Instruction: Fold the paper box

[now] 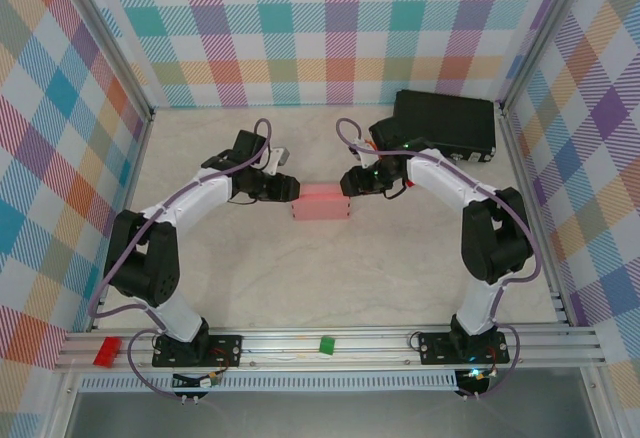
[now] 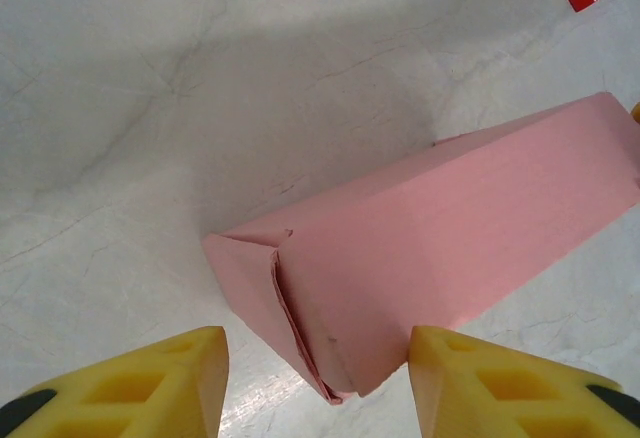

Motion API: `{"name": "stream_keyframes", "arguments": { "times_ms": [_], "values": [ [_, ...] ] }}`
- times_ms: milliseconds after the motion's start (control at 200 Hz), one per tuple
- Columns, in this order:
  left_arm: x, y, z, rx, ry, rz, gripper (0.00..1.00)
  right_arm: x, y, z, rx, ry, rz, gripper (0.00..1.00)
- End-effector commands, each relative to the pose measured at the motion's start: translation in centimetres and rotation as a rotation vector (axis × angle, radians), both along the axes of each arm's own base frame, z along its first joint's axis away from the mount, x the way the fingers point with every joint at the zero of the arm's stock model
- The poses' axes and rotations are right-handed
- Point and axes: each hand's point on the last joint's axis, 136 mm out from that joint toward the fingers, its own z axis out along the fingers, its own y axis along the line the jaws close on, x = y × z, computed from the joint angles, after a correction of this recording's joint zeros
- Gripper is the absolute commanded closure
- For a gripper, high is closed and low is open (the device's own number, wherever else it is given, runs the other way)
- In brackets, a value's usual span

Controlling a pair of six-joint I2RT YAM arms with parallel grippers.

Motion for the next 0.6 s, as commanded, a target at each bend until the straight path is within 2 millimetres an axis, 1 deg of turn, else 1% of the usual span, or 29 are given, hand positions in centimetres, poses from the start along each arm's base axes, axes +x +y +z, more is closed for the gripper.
{"name": "stream_keyframes", "arguments": {
  "times_ms": [0, 205, 300, 385, 595],
  "values": [
    [-0.7, -0.5, -0.3, -0.001, 0.034, -0.025, 0.51, -0.8, -0.2, -1.1, -0.007, 0.057, 0.0, 0.54],
    [-1.5, -0.4, -1.3, 0.007, 0.065, -0.051, 0.54, -1.4, -0.3, -2.0, -0.011, 0.084, 0.001, 0.55],
    [-1.8, -0.3, -1.8, 0.012, 0.081, -0.057, 0.58, -1.7, -0.4, -2.5, -0.01, 0.097, 0.001, 0.55],
    [-2.1, -0.5, -1.9, 0.004, 0.083, -0.069, 0.62, -2.0, -0.4, -2.9, -0.01, 0.107, -0.001, 0.55],
    [-3.2, -1.0, -2.3, -0.003, 0.086, -0.113, 0.64, -2.8, -0.4, -3.4, 0.005, 0.12, -0.001, 0.56]
  ]
}}
